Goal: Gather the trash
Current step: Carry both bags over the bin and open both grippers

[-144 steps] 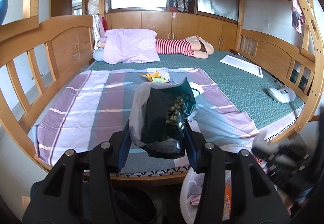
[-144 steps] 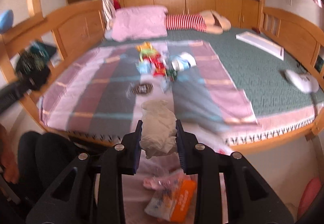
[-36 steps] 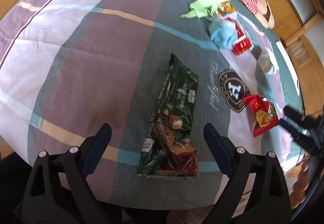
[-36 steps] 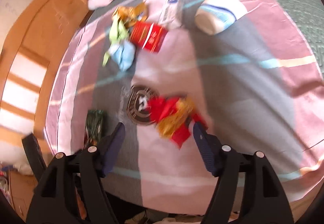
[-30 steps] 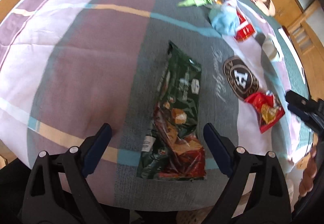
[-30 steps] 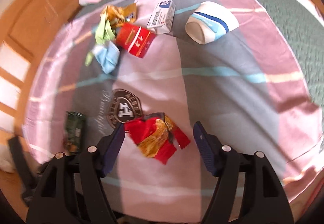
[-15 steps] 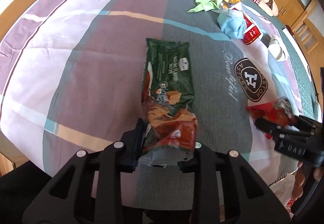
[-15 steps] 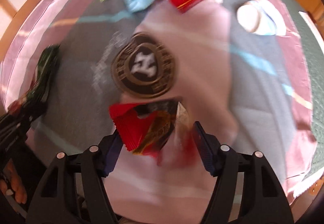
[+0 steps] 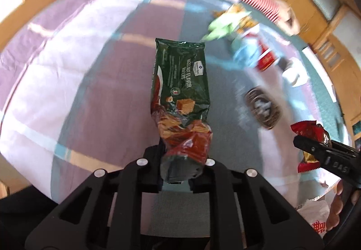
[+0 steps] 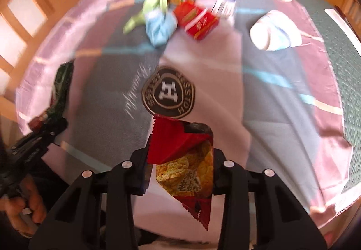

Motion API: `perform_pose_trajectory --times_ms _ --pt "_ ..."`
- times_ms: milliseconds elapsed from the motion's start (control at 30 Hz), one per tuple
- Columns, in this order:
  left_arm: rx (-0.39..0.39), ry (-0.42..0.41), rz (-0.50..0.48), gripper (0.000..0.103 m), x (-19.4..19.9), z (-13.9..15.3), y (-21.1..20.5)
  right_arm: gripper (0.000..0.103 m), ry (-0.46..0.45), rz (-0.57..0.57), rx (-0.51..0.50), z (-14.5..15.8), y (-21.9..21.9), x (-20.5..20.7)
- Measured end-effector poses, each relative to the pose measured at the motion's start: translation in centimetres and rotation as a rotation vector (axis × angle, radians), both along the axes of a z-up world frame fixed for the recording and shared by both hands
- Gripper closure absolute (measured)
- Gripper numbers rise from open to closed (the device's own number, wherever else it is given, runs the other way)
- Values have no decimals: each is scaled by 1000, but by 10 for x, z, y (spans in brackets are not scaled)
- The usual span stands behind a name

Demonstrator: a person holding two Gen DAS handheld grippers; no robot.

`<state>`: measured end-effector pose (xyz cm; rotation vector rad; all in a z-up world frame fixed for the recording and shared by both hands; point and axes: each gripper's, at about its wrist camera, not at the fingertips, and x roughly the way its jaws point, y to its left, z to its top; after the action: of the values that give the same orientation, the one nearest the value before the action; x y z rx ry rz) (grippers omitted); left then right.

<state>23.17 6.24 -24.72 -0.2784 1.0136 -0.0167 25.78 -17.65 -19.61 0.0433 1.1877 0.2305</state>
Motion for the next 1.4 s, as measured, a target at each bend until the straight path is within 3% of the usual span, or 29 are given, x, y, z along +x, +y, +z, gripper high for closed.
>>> perform_pose_trajectory --times_ms 67,167,367,467,767,1100,1233,1400 --pt "-7 -80 -30 87 -12 19 -4 64 -45 -13 42 23 -12 -17" --pt "97 -169 -36 87 -33 50 -16 64 -132 -41 74 60 -27 -51" --pt "223 -343 -68 87 -91 120 -55 64 -236 -133 142 100 -40 -113" --pt "255 -409 -98 87 -123 144 -67 64 -298 -167 112 117 -46 -145" --pt "208 -446 -215 86 -191 172 -102 64 -418 -236 117 143 -61 -224" --pt "213 -504 -281 86 -224 183 -121 64 -469 -284 144 160 -80 -263" --pt "218 -522 -294 86 -233 188 -127 64 -432 -254 143 153 -75 -263" --pt "210 -514 -310 86 -234 185 -128 63 -301 -240 144 114 -71 -263"
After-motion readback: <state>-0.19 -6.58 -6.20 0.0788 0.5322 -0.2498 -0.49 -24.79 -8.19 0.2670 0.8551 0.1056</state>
